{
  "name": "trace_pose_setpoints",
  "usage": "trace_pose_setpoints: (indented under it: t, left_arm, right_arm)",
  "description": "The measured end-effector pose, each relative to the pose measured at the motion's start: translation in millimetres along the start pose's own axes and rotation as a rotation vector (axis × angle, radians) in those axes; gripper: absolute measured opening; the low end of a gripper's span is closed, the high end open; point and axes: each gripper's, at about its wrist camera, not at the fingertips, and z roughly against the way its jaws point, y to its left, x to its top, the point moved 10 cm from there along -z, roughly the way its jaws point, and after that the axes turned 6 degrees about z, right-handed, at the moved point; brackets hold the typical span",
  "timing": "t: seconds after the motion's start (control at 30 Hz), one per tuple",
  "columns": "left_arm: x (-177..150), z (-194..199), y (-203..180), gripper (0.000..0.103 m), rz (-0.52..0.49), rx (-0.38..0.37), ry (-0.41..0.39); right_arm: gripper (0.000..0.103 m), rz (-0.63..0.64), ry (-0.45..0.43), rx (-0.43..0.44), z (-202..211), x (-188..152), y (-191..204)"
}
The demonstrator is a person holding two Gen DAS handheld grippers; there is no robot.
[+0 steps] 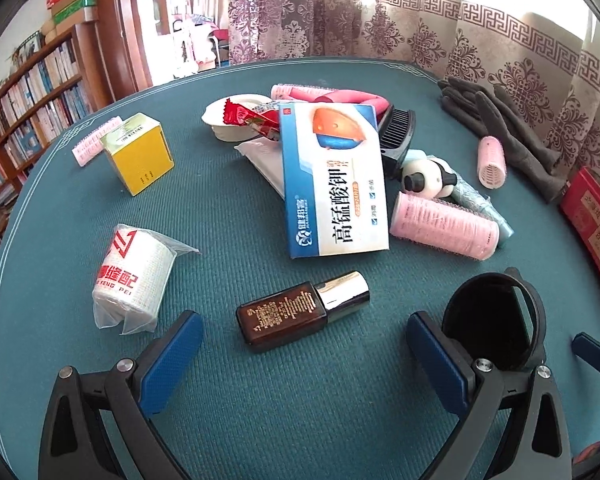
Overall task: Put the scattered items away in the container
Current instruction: 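Grasp the brown perfume bottle with the left gripper while the right gripper holds the nozzle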
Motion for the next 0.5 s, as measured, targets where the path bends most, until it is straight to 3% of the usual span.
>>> trace_pose_setpoints:
  t: [0.37, 0.4, 0.47, 0.5]
  left_arm:
    - [5.3, -1.1, 3.6, 0.103, 0.127, 0.089, -0.027]
    - [5.3, -0.3, 2.2, 0.099, 0.122, 0.087, -0.032]
    - [13.6, -4.1, 4.3, 0.081, 0.101, 0.101, -0.055]
    - [14.1, -1.6, 3.4, 0.065, 0.094, 0.093, -0.063]
  right_arm:
    - [0.103, 0.033, 0.013, -0.036, -3.2, -0.2, 0.1]
    - [0.103, 0.032, 0.013, -0.036, -3.2, -0.1, 0.0]
    - [0.103, 0.032, 0.013, -0.035, -2.8, 0.4, 0.1]
    - [0.103, 0.032, 0.013, -0.034, -2.6, 0.5, 0.3]
